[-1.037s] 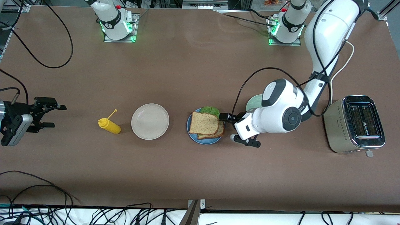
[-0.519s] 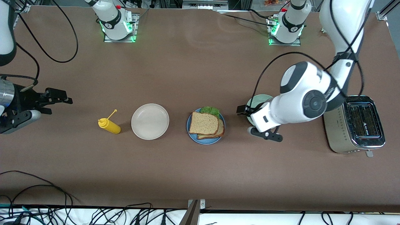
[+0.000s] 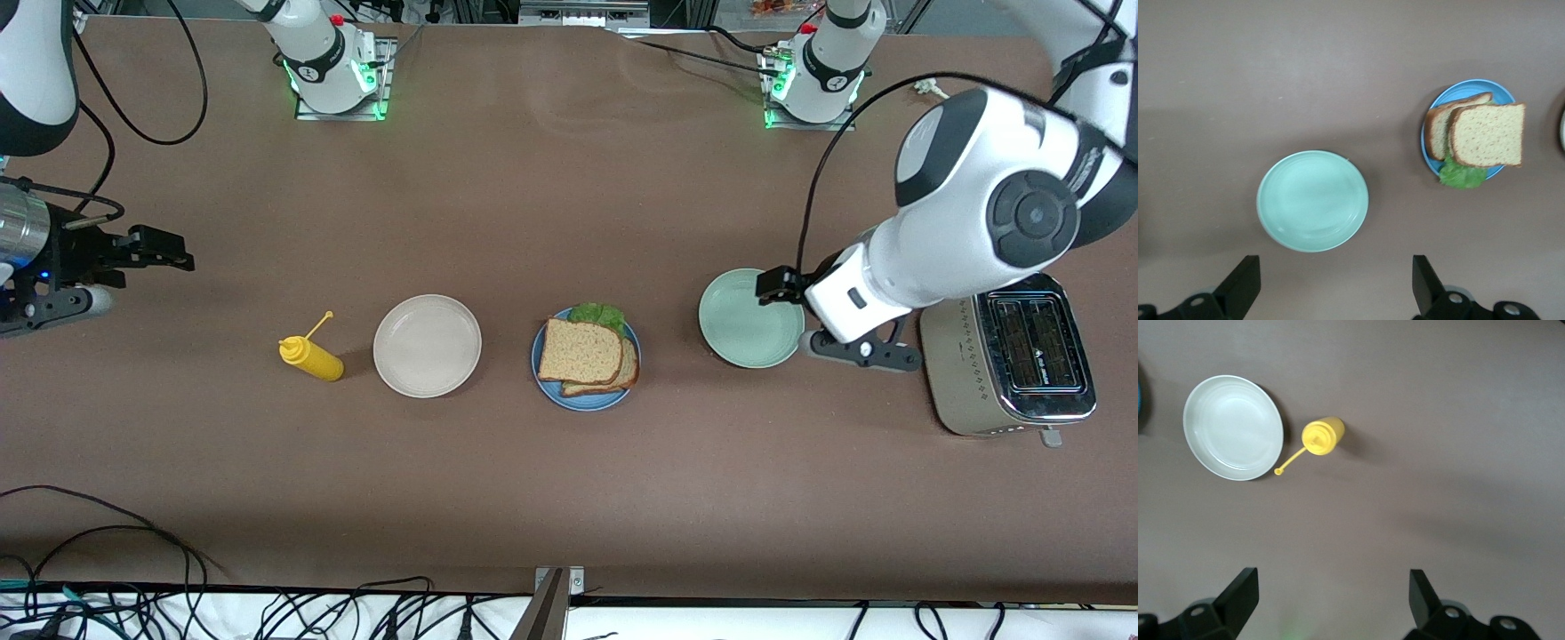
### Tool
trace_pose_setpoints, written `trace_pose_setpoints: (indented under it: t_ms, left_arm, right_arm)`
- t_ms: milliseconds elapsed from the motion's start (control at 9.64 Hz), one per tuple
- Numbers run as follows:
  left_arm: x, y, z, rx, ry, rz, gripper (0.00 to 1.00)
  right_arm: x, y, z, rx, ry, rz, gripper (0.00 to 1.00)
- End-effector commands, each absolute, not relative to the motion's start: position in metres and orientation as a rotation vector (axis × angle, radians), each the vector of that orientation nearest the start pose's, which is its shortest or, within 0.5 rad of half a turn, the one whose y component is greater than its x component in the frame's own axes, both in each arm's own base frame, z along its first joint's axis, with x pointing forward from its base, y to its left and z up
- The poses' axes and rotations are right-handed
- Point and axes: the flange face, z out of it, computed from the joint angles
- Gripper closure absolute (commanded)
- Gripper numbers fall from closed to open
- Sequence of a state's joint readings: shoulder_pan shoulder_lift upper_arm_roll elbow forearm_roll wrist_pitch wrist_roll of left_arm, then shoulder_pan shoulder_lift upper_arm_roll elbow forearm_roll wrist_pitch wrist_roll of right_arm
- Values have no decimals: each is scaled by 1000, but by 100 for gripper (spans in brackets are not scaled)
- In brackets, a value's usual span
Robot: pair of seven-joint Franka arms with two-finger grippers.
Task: Make sandwich in blue plate with both arms
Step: 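Raise the left gripper away from the plate while the right gripper withdraws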
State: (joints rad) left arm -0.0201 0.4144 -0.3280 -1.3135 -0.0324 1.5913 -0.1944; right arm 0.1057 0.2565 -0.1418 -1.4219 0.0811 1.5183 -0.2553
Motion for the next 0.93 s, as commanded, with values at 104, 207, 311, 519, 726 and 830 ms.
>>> trace_pose_setpoints:
  t_ms: [104,207,311,519,726,830]
  left_arm:
    - [596,-159,552,-3125,74,174,0]
    - [593,-148,557,-3114,46,186,0]
    - [590,-140,562,-3109,36,188,0]
    - [584,-130,576,-3100,12,184,0]
    - [577,-112,586,-3084,-22,191,0]
    - [571,-102,589,-3072,-3,188,0]
  right_arm:
    - [584,-7,564,-3092,-231,201,0]
    - [576,-8,575,-3096,-217,175,0]
    - [571,-6,580,-3095,-220,161,0]
    - [557,-2,598,-3094,-190,126,0]
    - [548,-4,617,-3094,-186,72,0]
    - [544,-4,626,-3098,-156,49,0]
